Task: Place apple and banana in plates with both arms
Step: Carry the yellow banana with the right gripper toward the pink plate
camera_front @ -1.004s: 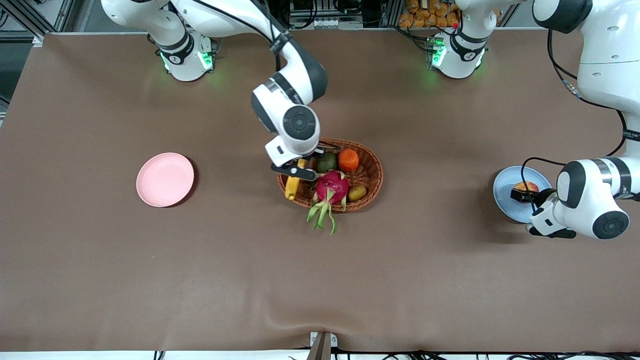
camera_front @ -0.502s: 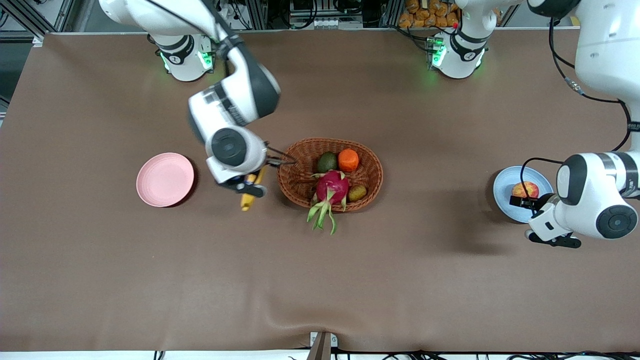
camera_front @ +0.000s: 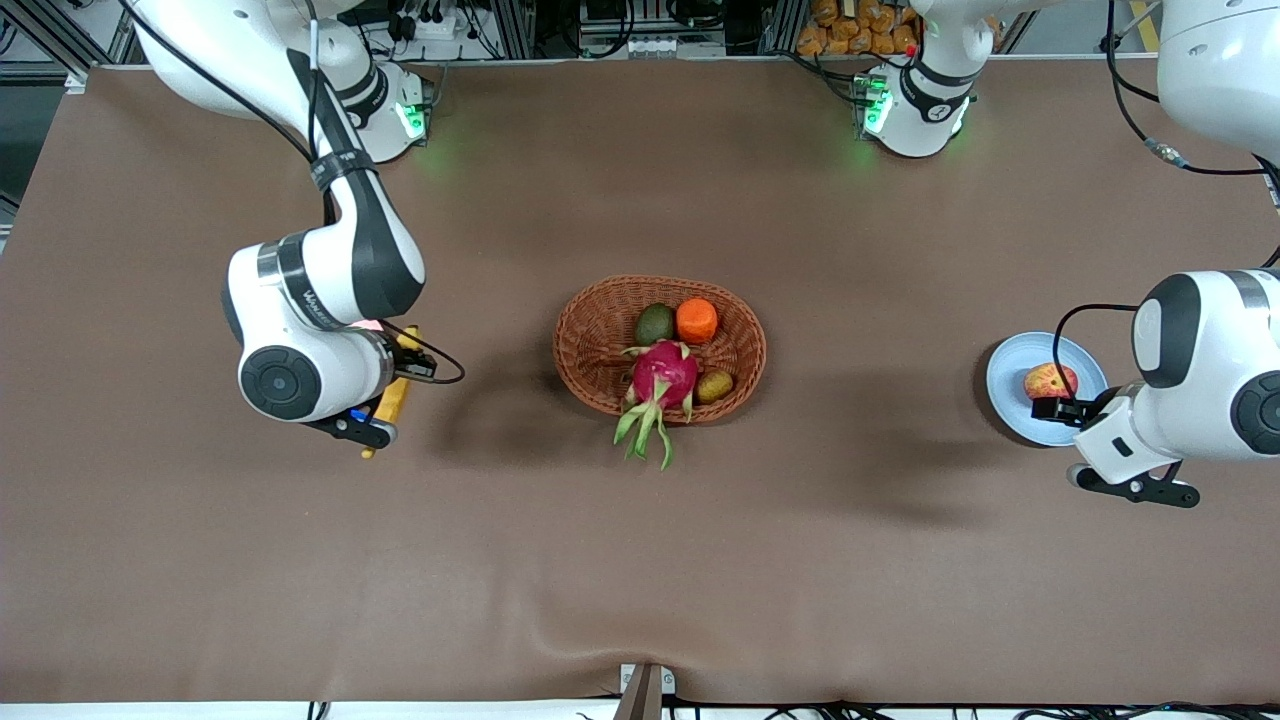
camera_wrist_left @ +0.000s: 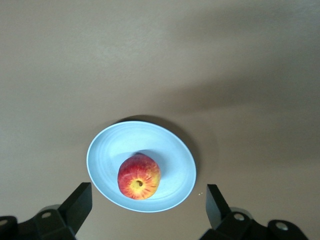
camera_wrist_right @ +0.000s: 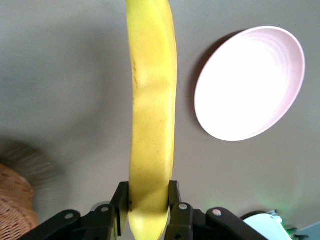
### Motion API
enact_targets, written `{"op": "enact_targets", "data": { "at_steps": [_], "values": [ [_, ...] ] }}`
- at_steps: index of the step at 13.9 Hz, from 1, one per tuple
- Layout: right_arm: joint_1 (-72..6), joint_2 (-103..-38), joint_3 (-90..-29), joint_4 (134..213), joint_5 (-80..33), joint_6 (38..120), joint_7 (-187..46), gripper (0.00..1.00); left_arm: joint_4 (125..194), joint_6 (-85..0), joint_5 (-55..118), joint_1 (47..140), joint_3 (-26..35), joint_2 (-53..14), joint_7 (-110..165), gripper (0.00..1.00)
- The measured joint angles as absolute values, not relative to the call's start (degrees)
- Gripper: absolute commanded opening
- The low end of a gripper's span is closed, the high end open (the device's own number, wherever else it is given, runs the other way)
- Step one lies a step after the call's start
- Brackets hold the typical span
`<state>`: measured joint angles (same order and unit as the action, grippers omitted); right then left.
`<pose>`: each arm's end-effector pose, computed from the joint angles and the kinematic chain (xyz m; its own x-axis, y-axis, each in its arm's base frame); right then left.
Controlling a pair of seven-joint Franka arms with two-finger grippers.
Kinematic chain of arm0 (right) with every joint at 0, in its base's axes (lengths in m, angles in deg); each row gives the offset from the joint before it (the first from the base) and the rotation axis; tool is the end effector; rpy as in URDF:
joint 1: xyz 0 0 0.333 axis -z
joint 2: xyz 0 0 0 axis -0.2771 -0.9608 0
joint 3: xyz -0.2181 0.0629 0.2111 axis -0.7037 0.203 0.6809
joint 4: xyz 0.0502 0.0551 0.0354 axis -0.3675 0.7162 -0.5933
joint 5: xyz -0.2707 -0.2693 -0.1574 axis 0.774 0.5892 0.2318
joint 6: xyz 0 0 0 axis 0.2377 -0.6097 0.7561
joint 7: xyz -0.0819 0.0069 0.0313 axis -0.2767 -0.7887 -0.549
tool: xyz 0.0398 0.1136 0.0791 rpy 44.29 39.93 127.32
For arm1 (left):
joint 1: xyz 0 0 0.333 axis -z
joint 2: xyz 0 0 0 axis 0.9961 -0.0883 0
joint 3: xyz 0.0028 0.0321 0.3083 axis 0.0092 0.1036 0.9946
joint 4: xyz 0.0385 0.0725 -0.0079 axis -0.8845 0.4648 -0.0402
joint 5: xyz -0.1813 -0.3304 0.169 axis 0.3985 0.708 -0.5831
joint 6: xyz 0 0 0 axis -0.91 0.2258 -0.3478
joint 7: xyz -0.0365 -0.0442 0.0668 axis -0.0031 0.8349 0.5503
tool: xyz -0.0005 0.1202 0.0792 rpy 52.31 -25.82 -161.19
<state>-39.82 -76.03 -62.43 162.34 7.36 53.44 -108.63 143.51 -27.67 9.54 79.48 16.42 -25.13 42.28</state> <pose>0.6047 0.1911 0.2899 0.8534 -0.3461 -0.3897 -0.2758 -0.9343 0.2259 0.6883 0.0261 0.3044 0.9499 -0.2015 -0.2388 -0.2336 -0.9656 -0.1146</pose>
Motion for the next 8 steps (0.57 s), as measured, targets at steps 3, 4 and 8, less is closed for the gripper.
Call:
{"op": "enact_targets", "data": {
  "at_steps": [3, 4, 8],
  "values": [
    [-39.5, -75.9, -62.4, 165.1, 9.1, 52.7, -108.5, 0.05, 142.0, -27.7, 9.5, 79.4, 15.4, -25.0, 42.3, 1.0],
    [-38.8, -75.7, -62.4, 166.2, 9.4, 52.7, -107.7, 0.05, 141.4, -27.7, 9.5, 79.4, 15.0, -24.6, 42.3, 1.0],
    [-32.9, -71.1, -62.6, 172.8, 10.8, 53.5, -99.9, 0.05, 140.7, -26.7, 13.7, 80.0, 13.7, -19.5, 42.3, 1.0]
  ]
}}
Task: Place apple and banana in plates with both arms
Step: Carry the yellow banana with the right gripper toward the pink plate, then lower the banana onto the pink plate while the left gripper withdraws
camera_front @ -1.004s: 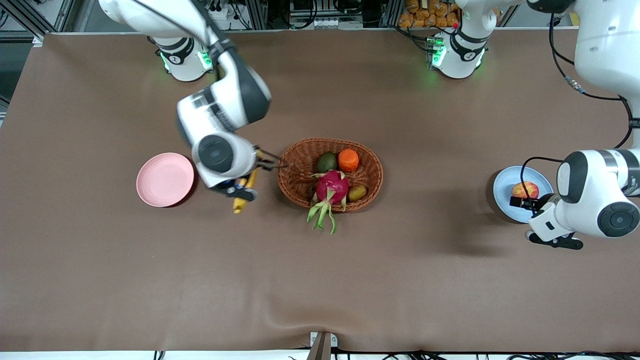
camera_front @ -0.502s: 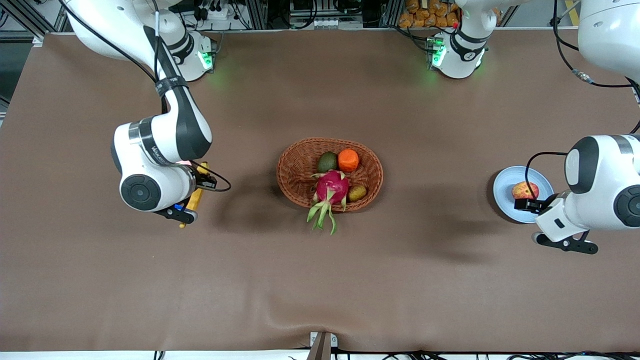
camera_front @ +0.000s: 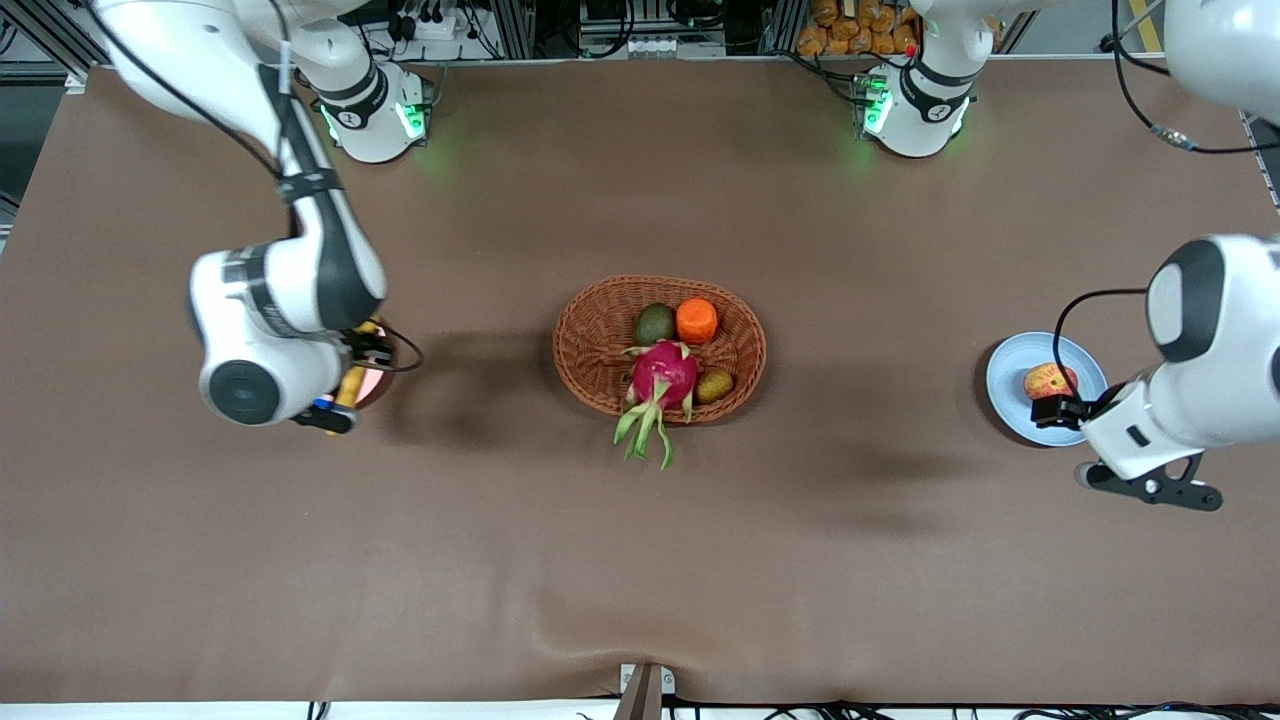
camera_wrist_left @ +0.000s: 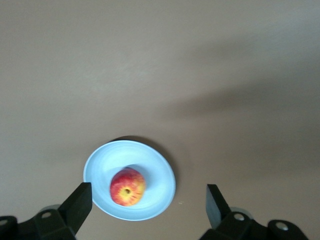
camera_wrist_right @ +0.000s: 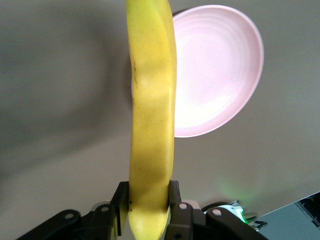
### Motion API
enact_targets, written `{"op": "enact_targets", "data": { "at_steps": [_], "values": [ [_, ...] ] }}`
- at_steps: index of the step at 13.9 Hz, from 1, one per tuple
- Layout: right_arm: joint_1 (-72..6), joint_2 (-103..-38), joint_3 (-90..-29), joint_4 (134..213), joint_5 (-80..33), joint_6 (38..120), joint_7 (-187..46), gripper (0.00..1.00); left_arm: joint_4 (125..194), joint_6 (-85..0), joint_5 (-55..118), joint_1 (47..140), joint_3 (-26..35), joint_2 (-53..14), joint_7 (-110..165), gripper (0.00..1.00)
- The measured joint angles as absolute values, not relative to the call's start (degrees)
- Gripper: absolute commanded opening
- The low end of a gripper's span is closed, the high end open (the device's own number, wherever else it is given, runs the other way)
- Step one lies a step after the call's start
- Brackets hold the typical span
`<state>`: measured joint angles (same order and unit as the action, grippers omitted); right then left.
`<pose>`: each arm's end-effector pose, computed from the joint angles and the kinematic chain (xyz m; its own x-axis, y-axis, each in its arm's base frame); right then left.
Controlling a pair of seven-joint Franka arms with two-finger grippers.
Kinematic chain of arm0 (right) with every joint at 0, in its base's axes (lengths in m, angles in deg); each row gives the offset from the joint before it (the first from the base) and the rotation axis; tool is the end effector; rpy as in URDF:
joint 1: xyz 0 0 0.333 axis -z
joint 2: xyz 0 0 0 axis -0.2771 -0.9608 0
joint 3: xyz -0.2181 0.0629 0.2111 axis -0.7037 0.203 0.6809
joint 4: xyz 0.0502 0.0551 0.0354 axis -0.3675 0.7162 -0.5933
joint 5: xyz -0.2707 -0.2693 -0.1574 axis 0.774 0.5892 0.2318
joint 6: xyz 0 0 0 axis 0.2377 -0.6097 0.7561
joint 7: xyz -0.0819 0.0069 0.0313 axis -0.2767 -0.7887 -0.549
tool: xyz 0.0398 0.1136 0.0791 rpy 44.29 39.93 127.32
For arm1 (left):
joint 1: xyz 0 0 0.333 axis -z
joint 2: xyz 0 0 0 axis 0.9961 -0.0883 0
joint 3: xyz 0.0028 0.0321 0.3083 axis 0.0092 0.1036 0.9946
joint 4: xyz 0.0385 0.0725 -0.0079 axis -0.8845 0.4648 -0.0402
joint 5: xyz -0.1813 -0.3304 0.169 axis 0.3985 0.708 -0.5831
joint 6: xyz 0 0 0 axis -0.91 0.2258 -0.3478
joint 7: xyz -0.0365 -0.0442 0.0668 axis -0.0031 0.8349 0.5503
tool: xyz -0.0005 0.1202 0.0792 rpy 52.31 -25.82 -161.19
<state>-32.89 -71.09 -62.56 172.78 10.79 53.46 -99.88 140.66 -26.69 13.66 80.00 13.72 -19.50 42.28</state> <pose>0.5770 0.0950 0.2697 0.8194 -0.3181 -0.4769 -0.2267 -0.9439 0.2400 0.6942 -0.0159 0.3949 0.9672 -0.2347 -0.0972 -0.2417 -0.9680 -0.0673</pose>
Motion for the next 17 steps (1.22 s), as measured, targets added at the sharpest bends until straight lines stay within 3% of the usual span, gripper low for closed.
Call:
{"op": "enact_targets", "data": {
  "at_steps": [5, 11, 12, 13, 14, 15, 17],
  "values": [
    [-28.6, -63.1, -62.6, 188.7, 11.2, 64.0, -92.1, 0.05, 140.7, -20.7, 19.2, 82.7, 14.7, -13.0, 40.8, 1.0],
    [-25.8, -61.9, -62.5, 198.2, 11.2, 73.4, -85.2, 0.09, 140.7, -8.4, 23.9, 85.1, 19.3, -3.9, 35.2, 1.0],
    [-25.6, -61.9, -62.5, 198.6, 11.2, 73.8, -84.8, 0.22, 140.8, -5.9, 24.0, 85.4, 20.1, -2.2, 35.2, 1.0],
    [-25.5, -61.9, -62.5, 198.8, 11.2, 74.0, -84.6, 0.27, 140.8, -4.3, 24.0, 85.5, 20.7, -0.6, 35.2, 1.0],
    [-25.5, -61.9, -62.5, 198.8, 11.2, 74.1, -84.6, 0.48, 140.9, -3.0, 24.0, 85.6, 21.1, 0.7, 35.2, 1.0],
    [-25.5, -61.9, -62.5, 198.9, 11.2, 74.2, -84.6, 0.97, 141.0, -1.6, 24.0, 85.6, 21.2, 2.0, 35.2, 1.0],
    [-25.5, -62.0, -62.5, 198.9, 11.2, 74.3, -84.5, 1.0, 141.7, 0.3, 24.0, 85.8, 21.3, 4.3, 35.2, 1.0]
  ]
}}
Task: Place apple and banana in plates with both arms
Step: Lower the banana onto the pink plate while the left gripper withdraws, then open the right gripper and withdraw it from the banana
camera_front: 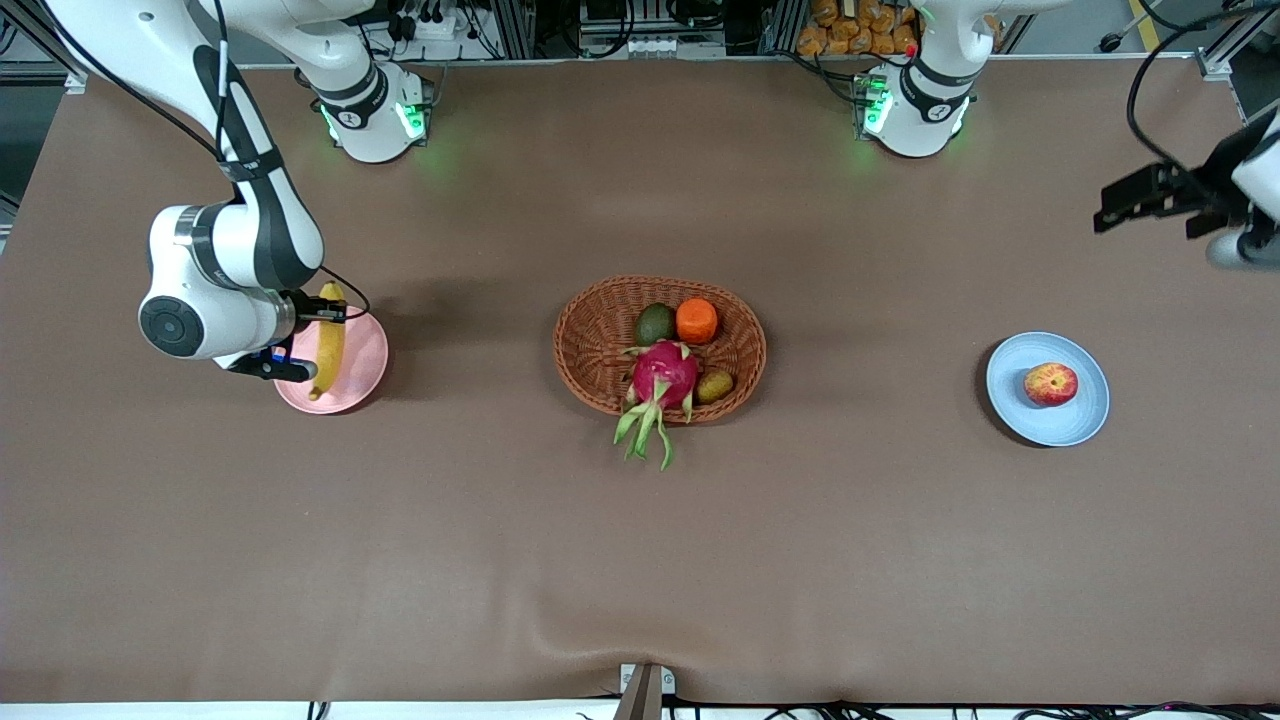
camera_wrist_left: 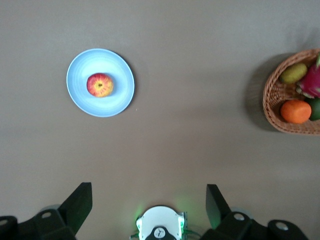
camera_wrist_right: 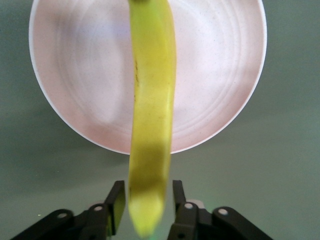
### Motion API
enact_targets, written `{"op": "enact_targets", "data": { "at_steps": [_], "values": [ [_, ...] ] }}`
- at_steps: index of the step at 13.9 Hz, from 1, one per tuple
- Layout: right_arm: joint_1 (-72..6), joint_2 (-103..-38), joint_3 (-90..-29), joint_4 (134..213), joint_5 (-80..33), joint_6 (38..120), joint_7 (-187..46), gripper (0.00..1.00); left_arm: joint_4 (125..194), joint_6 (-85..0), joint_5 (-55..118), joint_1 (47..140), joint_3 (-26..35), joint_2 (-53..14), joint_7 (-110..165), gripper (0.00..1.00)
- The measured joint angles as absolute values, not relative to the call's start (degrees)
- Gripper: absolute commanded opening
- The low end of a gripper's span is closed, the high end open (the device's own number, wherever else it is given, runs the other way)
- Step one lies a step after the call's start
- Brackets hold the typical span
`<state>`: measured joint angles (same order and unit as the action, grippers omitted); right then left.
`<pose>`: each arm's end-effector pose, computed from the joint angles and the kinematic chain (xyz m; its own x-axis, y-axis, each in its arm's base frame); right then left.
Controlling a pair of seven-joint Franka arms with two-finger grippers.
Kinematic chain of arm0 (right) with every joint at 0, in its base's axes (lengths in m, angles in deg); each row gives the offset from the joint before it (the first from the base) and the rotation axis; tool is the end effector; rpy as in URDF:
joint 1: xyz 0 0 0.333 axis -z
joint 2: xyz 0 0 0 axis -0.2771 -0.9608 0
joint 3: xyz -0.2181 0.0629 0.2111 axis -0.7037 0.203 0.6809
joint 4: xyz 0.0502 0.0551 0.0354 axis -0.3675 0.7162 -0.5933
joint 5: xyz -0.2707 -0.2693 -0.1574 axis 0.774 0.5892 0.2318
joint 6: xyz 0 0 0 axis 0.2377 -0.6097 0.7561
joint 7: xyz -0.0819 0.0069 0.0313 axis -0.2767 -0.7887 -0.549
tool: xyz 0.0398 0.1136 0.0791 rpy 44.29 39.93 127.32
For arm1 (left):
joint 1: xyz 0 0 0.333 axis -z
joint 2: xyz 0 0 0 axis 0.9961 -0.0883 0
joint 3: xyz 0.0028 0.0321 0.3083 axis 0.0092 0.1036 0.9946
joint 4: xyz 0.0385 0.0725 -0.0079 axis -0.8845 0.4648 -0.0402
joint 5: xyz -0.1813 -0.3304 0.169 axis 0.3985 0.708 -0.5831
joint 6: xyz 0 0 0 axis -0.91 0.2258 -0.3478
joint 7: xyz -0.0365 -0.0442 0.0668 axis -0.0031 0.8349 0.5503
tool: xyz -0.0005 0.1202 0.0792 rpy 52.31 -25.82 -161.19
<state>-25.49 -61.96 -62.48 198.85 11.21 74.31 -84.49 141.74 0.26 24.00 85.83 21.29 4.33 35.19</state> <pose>0.4947 0.0099 0.1916 0.8672 -0.1695 -0.4683 -0.1456 -0.9855 0.0871 0.5468 -0.0266 0.6115 0.9841 -0.0698 -0.1632 -0.0657 -0.9974 0.0302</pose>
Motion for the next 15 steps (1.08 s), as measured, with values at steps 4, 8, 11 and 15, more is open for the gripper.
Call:
{"op": "enact_targets", "data": {
  "at_steps": [4, 8, 11, 15],
  "values": [
    [-25.5, -61.9, -62.2, 195.0, 11.2, 68.6, -84.3, 1.0, 144.2, 0.5, 24.0, 86.2, 21.8, 7.6, 35.2, 1.0],
    [-25.5, -61.3, -62.1, 177.1, 11.2, 48.7, -84.3, 1.0, 145.7, -0.1, 24.0, 86.2, 23.4, 7.8, 35.2, 1.0],
    [-25.5, -60.7, -62.2, 164.5, 11.2, 39.3, -84.3, 1.0, 147.2, -2.0, 24.0, 86.4, 23.5, 7.8, 35.2, 1.0],
    [-25.1, -60.4, -62.2, 153.1, 11.1, 36.5, -83.8, 1.0, 147.9, -5.2, 23.8, 86.4, 23.5, 7.8, 35.2, 1.0]
  ]
}}
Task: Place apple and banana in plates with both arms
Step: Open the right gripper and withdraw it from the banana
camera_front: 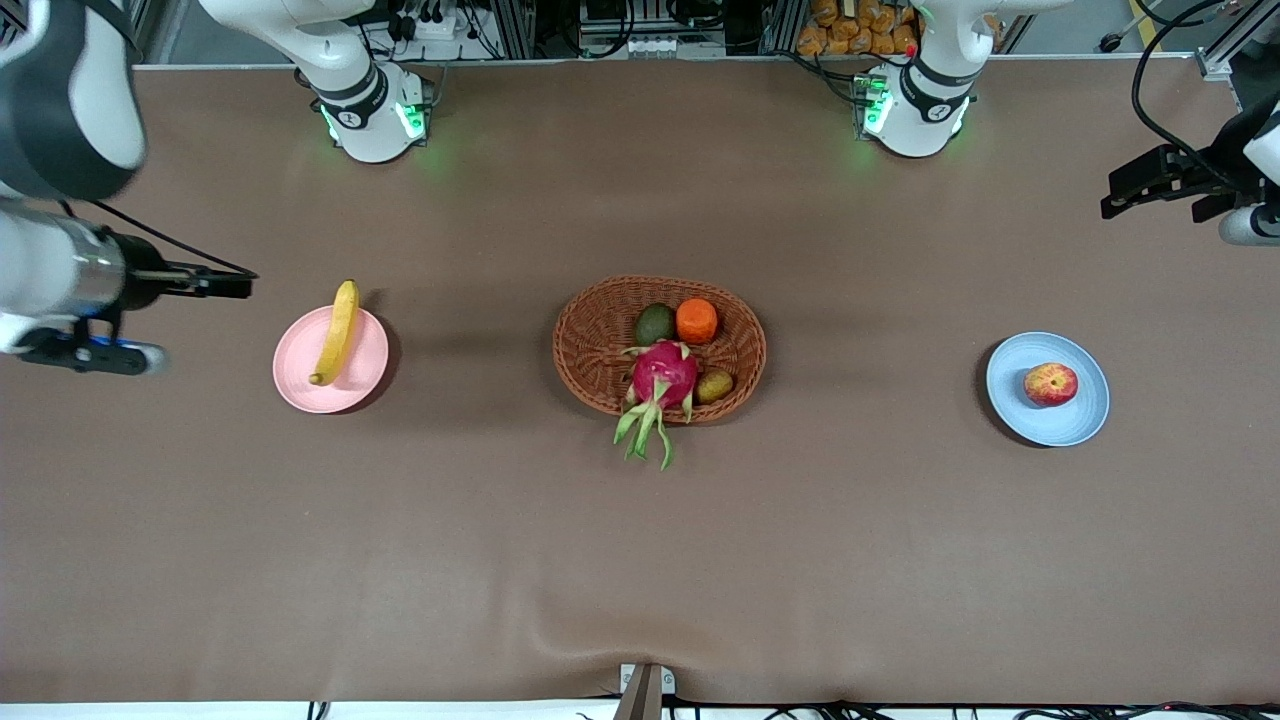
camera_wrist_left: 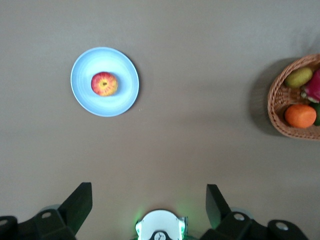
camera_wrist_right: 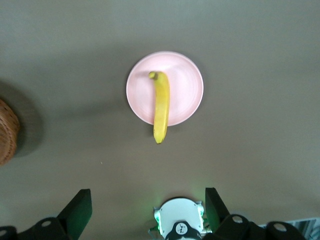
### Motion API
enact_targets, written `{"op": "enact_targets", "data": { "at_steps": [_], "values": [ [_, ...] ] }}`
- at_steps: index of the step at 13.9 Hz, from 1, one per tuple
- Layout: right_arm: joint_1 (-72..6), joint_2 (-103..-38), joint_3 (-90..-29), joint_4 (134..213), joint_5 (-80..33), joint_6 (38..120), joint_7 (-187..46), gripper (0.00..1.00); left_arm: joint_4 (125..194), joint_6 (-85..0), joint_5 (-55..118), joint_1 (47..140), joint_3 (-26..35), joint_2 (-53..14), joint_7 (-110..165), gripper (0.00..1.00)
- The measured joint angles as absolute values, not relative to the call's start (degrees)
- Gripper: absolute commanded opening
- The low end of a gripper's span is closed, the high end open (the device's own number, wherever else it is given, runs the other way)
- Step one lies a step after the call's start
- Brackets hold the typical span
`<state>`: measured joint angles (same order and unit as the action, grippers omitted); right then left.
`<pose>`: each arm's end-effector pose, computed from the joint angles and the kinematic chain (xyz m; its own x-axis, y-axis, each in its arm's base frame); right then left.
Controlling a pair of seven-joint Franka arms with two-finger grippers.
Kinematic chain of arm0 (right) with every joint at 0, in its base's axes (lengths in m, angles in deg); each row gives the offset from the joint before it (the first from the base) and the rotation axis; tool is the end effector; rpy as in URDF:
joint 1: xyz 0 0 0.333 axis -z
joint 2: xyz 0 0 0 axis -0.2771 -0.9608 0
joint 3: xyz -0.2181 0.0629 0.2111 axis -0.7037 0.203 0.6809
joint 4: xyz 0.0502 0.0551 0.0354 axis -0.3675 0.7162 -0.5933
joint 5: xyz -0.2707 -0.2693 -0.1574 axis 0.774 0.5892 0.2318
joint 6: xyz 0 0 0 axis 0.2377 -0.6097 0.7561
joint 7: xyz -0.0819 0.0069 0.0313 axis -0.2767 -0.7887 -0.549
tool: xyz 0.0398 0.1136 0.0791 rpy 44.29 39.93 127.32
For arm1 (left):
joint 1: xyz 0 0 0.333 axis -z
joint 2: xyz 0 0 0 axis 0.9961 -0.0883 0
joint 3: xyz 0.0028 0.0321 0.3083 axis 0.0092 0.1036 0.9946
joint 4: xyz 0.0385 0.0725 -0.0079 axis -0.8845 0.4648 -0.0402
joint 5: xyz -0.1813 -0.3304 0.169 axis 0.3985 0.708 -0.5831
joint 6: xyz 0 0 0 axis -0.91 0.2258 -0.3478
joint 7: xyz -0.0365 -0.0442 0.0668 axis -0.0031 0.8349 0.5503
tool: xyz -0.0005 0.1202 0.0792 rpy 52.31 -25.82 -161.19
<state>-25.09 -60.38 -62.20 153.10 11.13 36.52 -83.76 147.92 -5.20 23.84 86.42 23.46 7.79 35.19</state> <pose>0.5940 0.0242 0.5210 0.9381 -0.1259 -0.3226 -0.1196 -0.9920 0.0396 0.5417 -0.0110 0.6008 0.9925 -0.0397 -0.1160 -0.0369 -0.9990 0.0261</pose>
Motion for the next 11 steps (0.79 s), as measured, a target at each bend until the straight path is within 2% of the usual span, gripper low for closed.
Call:
{"op": "enact_targets", "data": {
  "at_steps": [6, 8, 11],
  "values": [
    [-20.7, -55.8, -62.2, 148.0, 10.0, 36.4, -72.1, 1.0, 148.2, -7.1, 22.0, 86.4, 23.6, 7.8, 35.2, 1.0],
    [-20.1, -52.9, -62.2, 148.7, 9.8, 36.4, -70.6, 1.0, 148.4, -7.1, 22.0, 86.4, 23.6, 7.8, 35.2, 1.0],
    [-20.0, -48.5, -62.1, 153.8, 9.8, 37.4, -70.4, 1.0, 148.5, -7.1, 22.0, 86.4, 23.6, 7.8, 35.2, 1.0]
  ]
}}
